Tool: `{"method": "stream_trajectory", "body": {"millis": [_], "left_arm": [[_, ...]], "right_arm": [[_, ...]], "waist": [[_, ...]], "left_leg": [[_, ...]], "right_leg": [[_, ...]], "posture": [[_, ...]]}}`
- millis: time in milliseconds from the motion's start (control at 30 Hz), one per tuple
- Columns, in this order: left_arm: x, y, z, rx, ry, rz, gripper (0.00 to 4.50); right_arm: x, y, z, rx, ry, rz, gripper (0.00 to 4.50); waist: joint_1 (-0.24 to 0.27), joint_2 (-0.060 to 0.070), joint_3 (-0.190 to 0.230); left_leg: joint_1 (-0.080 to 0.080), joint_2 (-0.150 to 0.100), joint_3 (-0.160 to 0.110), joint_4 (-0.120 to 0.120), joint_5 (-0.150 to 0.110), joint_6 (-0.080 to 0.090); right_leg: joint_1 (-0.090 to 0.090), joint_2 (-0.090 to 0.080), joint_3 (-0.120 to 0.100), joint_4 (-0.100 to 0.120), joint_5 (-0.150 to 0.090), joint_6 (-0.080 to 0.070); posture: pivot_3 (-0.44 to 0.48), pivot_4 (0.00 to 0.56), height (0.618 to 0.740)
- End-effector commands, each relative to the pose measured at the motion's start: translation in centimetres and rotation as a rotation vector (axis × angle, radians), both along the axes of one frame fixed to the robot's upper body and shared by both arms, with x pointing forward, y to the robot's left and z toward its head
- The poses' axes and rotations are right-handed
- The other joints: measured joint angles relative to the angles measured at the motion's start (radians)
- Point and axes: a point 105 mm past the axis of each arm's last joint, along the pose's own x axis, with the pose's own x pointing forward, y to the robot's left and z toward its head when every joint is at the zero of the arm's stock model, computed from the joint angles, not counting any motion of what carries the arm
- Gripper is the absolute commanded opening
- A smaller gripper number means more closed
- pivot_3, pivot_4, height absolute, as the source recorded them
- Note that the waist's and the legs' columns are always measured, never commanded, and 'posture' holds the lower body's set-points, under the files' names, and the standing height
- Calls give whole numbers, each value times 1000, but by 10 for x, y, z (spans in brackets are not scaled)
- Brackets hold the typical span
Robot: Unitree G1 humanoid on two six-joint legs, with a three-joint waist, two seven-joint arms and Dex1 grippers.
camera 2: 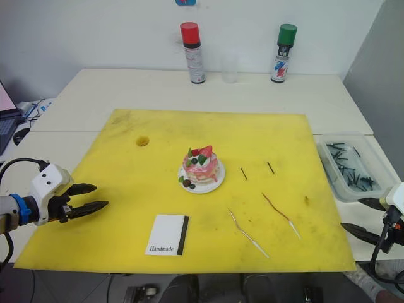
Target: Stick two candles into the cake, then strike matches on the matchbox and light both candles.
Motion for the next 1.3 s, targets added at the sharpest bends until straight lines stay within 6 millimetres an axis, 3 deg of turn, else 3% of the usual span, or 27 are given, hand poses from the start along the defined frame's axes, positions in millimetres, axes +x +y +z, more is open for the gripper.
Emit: {"method": "stream_trajectory", "body": {"millis": [33,567,667,733,800,1100,1300], "left_arm": [[1,-1,13,4,-51,-10,3215],[1,-1,15,-59,-15,-57,3215],[-4,0,12,-57,20,-69,3755],[-6,0,11,-59,29,-75,4358],[-9,-1,8,-34,24,-100,4435],[-33,-34,5,-132,79,-230,4435],[-48,-96,29,-291,55,-490,4435]], "right_arm": [[3,0,13,-19,-65,5,4500],[2,3,11,-21,-79,17,4500],[1,4,11,-15,-80,18,4500],[0,4,11,-14,-79,18,4500],[-1,5,11,-14,-77,19,4500],[-7,12,20,-19,-109,33,4500],[-17,48,33,-16,-112,114,4500]], "waist": [[0,0,0],[0,0,0],[0,0,0],[0,0,0],[0,0,0],[2,0,0],[3,0,0]], "left_leg": [[0,0,0,0,0,0],[0,0,0,1,0,0],[0,0,0,1,0,0],[0,0,0,1,0,0],[0,0,0,1,0,0],[0,0,0,2,0,0],[1,0,-2,6,0,0]], "right_leg": [[0,0,0,0,0,0],[0,0,0,0,0,0],[0,0,0,0,0,0],[0,0,0,0,0,0],[0,0,0,1,0,0],[1,0,0,1,0,0],[5,0,-1,1,-1,-3]], "posture": [[0,150,733],[0,150,733],[0,150,733],[0,150,733],[0,150,733],[0,150,733],[0,150,733]]}}
